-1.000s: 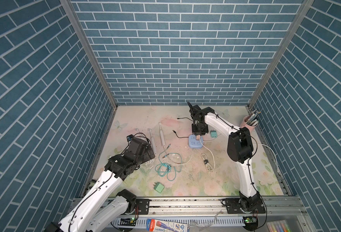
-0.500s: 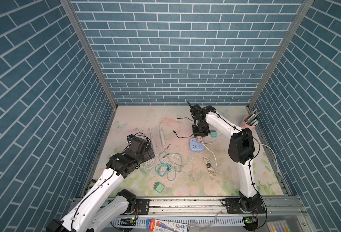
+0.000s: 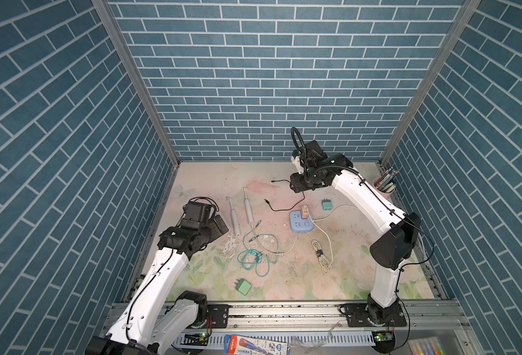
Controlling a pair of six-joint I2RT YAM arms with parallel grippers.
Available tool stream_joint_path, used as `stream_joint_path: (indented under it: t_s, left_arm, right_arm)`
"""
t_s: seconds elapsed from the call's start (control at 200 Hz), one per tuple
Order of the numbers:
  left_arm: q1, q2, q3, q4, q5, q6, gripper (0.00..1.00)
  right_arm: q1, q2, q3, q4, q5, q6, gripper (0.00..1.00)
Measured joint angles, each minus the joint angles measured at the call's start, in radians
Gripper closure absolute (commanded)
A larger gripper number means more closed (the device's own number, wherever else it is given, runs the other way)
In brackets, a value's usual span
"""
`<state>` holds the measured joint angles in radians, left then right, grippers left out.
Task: Charge the electric toothbrush
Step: Pick up the charging cable from the center of the board.
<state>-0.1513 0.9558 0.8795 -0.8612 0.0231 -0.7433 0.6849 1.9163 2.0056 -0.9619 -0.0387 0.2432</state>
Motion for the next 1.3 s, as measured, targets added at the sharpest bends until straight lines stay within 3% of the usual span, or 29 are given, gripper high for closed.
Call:
stream_joint_path:
  t_s: [0.175, 0.49, 0.77, 1.3]
  left_arm:
    - [0.122, 0.078, 0.000, 0.010, 0.151, 0.023, 0.01]
    - [0.140, 0.124, -0.004, 0.029, 0.248, 0.025, 0.01]
    - [0.140, 0.127, -0.004, 0.029, 0.246, 0.025, 0.00]
    - [0.141, 0.141, -0.011, 0.029, 0.232, 0.017, 0.00]
  right_arm:
    - [0.060, 0.167, 0.126, 0.028, -0.023, -0.060, 0.57]
    - [0.073, 0.511, 0.276, 0.043, -0.008, -0.088, 0.58]
    - [0.063, 0.578, 0.313, 0.084, 0.069, -0.094, 0.58]
    - [0.060, 0.635, 0.314, 0.196, 0.018, -0.093, 0.62]
